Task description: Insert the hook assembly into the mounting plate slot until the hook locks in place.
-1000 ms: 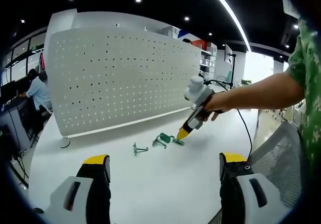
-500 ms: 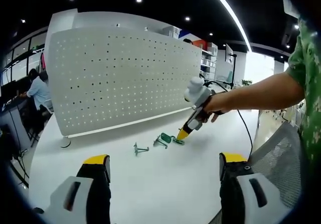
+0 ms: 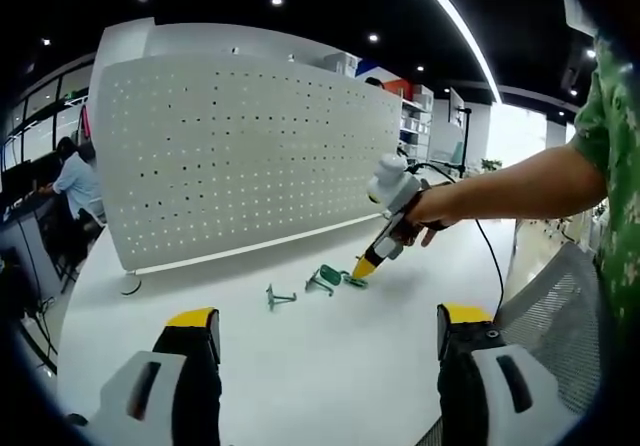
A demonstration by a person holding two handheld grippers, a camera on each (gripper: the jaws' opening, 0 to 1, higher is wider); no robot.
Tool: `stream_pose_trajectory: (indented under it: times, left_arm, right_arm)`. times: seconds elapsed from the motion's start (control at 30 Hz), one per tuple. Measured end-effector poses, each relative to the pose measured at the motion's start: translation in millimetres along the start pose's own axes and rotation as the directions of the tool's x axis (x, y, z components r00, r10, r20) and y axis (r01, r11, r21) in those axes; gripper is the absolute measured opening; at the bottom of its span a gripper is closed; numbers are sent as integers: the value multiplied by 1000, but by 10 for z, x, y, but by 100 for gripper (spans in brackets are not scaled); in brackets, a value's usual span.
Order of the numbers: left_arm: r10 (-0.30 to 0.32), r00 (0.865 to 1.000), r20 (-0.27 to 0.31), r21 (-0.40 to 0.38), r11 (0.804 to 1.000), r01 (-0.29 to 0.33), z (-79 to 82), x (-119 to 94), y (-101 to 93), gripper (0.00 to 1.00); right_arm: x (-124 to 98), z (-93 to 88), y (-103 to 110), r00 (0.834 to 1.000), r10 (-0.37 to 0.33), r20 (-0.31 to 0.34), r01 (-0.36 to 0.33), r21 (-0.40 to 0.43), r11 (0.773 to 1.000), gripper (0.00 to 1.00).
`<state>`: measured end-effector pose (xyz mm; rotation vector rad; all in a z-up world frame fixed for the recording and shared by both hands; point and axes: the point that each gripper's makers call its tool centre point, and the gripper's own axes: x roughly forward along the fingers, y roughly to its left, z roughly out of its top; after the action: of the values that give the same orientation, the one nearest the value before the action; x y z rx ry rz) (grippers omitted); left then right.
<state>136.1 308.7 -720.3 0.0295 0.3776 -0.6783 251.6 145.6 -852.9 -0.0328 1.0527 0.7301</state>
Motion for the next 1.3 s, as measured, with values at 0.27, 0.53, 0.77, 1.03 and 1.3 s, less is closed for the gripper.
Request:
stream_pose_trajectory:
  times: [0.27, 0.53, 0.77, 1.03, 1.3]
  left_arm:
    - [-5, 1000, -3, 1, 1000, 5, -4, 6, -12, 92]
    - [-8, 1000, -12, 6, 1000, 8, -16, 15, -32, 92]
    - [-13, 1000, -15, 9, 1000, 13, -21, 19, -45, 92]
    - [-21, 1000, -17, 15, 1000, 21, -22, 20, -71, 92]
    - [-28, 999, -16, 19, 999, 29, -21, 22, -84, 91]
  right_arm:
    - [-7, -4, -1, 1000, -2, 11, 2, 6, 1000, 2]
    - [-20, -13, -12, 1000, -11, 26, 10, 10, 1000, 1]
    - [-38, -34, -31, 999, -17, 37, 17, 20, 1000, 1]
    - [-77, -70, -67, 998, -40, 49, 39, 29, 999, 1]
    - [-122, -76, -84, 995, -53, 86, 49, 50, 998, 1]
